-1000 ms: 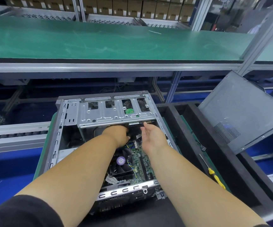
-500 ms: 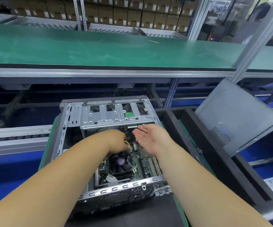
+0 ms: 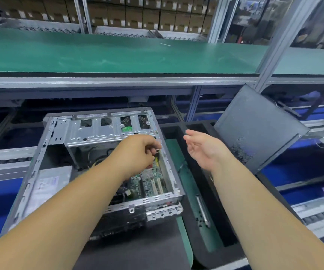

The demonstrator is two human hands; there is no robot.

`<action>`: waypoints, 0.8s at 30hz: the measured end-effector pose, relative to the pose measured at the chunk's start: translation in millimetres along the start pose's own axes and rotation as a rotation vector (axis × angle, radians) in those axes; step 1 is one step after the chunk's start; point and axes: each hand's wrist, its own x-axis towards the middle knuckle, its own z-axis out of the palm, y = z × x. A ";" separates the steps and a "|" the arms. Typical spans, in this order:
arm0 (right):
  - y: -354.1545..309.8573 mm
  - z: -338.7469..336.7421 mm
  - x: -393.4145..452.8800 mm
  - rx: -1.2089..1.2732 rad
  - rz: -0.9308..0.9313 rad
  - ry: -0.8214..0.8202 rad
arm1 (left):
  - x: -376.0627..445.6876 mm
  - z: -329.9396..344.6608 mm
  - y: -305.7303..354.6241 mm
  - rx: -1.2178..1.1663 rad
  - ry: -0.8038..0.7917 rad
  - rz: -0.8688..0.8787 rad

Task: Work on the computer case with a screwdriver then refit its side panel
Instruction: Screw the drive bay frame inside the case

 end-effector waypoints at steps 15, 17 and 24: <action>21.3 -152.1 44.0 -1.448 0.131 -0.072 | 39.2 126.7 66.8 0.429 -0.123 0.092; 28.1 -157.6 45.9 -1.603 0.187 -0.145 | 40.6 130.3 63.8 0.581 -0.150 0.092; 51.0 -166.7 53.3 -1.883 0.270 -0.307 | 47.2 131.6 60.7 0.498 -0.128 -0.031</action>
